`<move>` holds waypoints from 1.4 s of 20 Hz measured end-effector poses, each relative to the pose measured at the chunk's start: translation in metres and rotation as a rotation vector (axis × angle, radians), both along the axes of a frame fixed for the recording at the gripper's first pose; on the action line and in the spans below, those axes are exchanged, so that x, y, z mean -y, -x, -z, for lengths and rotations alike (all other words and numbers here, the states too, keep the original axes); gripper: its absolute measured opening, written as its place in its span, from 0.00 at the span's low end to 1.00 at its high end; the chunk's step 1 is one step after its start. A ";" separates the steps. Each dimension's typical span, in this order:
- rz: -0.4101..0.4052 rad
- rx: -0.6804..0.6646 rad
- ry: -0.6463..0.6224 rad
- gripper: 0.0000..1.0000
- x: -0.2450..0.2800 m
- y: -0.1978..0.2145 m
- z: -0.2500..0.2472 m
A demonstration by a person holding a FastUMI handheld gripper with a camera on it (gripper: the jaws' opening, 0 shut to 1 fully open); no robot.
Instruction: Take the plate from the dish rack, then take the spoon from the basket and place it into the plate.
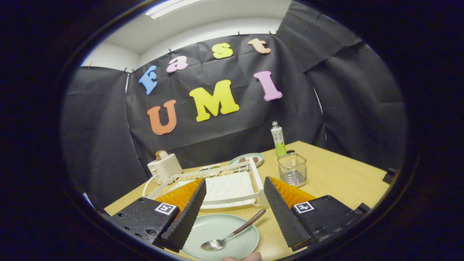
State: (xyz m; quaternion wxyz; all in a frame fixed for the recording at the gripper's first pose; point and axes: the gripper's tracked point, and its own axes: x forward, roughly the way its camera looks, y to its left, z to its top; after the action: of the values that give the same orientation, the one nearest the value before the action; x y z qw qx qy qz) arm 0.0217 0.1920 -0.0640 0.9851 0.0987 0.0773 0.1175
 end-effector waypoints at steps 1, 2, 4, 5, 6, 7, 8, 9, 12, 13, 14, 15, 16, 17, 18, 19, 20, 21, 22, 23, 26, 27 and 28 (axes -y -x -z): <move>0.006 0.039 0.032 1.00 0.004 0.003 -0.009; 0.010 0.061 0.056 1.00 0.008 0.005 -0.017; 0.016 0.073 0.090 1.00 0.020 0.011 -0.027; 0.023 0.084 0.100 1.00 0.025 0.015 -0.033; 0.031 0.094 0.114 1.00 0.031 0.019 -0.040; 0.040 0.112 0.128 1.00 0.033 0.023 -0.045; 0.040 0.124 0.149 1.00 0.035 0.027 -0.048; 0.045 0.139 0.168 1.00 0.036 0.031 -0.049; 0.052 0.153 0.155 1.00 0.032 0.045 -0.050; 0.055 0.155 0.139 1.00 0.029 0.048 -0.050; 0.061 0.170 0.136 1.00 0.029 0.049 -0.052; 0.077 0.186 0.142 1.00 0.031 0.050 -0.053; 0.095 0.200 0.144 1.00 0.031 0.050 -0.053; 0.097 0.207 0.148 1.00 0.028 0.051 -0.053; 0.092 0.210 0.152 1.00 0.022 0.053 -0.051; 0.089 0.212 0.159 1.00 0.018 0.054 -0.052; 0.085 0.211 0.161 1.00 0.014 0.056 -0.052; 0.080 0.211 0.161 1.00 0.010 0.058 -0.052; 0.073 0.214 0.158 1.00 0.005 0.059 -0.052; 0.061 0.209 0.160 1.00 -0.001 0.058 -0.050; 0.016 0.187 0.158 1.00 -0.018 0.060 -0.045; 0.001 0.183 0.148 1.00 -0.023 0.061 -0.046; -0.010 0.180 0.137 1.00 -0.027 0.061 -0.046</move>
State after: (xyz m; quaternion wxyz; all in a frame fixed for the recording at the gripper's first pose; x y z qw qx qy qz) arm -0.0391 0.2191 -0.0180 0.9920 0.0195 -0.0033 0.1250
